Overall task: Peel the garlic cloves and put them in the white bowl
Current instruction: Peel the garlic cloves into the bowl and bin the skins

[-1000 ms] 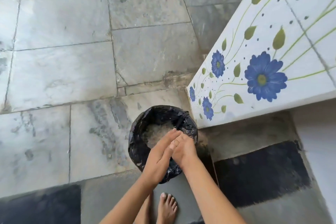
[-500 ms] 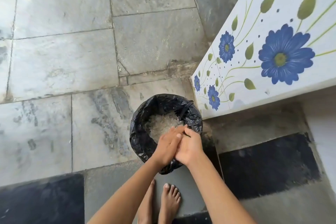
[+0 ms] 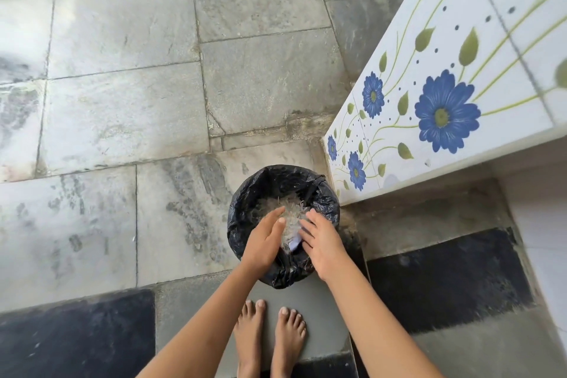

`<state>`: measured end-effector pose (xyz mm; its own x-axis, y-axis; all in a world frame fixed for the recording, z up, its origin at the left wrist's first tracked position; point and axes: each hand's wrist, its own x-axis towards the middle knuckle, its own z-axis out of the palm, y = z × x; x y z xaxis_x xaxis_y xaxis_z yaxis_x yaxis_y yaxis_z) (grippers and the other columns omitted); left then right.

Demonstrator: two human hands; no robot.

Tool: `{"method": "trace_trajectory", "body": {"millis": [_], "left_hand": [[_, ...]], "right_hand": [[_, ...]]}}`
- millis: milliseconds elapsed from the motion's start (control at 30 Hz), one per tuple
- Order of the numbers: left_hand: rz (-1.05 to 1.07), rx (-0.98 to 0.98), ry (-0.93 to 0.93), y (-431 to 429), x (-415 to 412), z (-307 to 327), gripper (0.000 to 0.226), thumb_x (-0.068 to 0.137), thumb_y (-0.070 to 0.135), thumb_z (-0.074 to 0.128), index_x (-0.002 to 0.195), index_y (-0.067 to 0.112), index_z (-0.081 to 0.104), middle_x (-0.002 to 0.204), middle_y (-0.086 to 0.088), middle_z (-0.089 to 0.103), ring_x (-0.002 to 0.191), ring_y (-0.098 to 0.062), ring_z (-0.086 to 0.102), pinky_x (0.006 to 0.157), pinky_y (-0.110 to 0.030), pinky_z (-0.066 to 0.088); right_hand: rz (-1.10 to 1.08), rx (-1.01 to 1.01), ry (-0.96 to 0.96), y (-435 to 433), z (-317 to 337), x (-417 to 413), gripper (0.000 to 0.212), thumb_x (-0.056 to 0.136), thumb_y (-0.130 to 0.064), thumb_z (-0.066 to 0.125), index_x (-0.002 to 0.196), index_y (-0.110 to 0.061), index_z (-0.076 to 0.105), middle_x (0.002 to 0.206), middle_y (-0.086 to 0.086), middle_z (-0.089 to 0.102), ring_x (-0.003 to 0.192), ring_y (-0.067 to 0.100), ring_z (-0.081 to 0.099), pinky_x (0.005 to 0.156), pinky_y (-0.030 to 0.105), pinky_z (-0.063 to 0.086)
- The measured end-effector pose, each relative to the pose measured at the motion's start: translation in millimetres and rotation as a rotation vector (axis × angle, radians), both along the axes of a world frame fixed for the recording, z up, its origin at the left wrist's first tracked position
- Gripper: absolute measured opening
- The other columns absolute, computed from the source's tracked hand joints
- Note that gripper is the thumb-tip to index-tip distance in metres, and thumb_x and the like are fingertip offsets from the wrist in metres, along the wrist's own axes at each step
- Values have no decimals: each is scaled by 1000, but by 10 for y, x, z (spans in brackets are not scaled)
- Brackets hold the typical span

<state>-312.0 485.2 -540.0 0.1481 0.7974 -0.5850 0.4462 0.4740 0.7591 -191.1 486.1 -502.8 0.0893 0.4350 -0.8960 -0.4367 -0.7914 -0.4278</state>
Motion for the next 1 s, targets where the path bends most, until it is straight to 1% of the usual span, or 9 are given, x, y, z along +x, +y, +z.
{"method": "trace_trajectory", "body": {"millis": [100,200,300,400,500,733,800,900,1000], "left_hand": [[45,42,112,15,-63,604,46,97,22,50,141,20,40,138,-2,51,126,-14,48,99,-22,35],[-20,102,194,-36,-149,1352,50,94,22,55,141,19,40,139,-1,51,127,-14,47,98,-24,36],[-97,137,233,-167,-283,2215,49,93,25,57,140,21,41,138,-1,51,126,-15,48,96,-25,37],[-140,193,265,-339,-423,2888,48,91,25,59,137,21,45,135,-1,54,121,-17,51,91,-25,38],[-223,298,249,-534,-555,3492,48,90,24,60,136,20,47,134,-3,55,121,-19,51,96,-30,40],[-534,598,95,-1069,-517,4542,44,89,25,60,132,21,51,134,3,54,115,-16,54,89,-22,37],[-637,659,31,-1243,-335,4767,43,90,26,60,132,22,51,134,4,53,112,-16,56,86,-20,36],[-791,754,-56,-1547,65,5078,42,91,26,60,132,19,51,135,1,53,119,-17,52,93,-21,34],[-925,840,-131,-1912,516,5309,42,91,25,60,131,19,51,133,0,54,118,-20,53,95,-25,37]], "right_hand": [[303,127,-344,-110,407,16,47,101,-27,41,145,-15,33,149,0,35,137,19,34,108,31,26],[756,238,-706,-262,949,21,53,100,-31,41,149,-18,26,154,-1,28,140,17,29,111,32,25],[875,326,-887,-436,1733,-15,55,99,-31,40,149,-16,23,155,0,26,141,16,26,113,31,22],[797,421,-1016,-711,2380,-41,56,98,-29,43,149,-14,24,154,2,29,140,17,28,114,30,23],[709,453,-1086,-1091,2918,-130,55,97,-27,44,148,-12,27,153,4,31,139,19,29,114,31,23],[240,493,-1307,-2151,3959,-460,47,95,-19,52,140,-7,42,145,8,43,135,21,37,108,26,28],[133,476,-1412,-2493,4179,-419,46,94,-24,53,138,-9,45,143,8,45,133,22,41,107,29,32],[-42,382,-1515,-2993,4498,-259,59,90,-46,37,137,-12,48,141,5,49,129,19,47,102,26,36],[-225,296,-1626,-3525,4724,-6,60,88,-45,35,131,-9,53,132,8,57,120,22,56,97,26,41]]}}
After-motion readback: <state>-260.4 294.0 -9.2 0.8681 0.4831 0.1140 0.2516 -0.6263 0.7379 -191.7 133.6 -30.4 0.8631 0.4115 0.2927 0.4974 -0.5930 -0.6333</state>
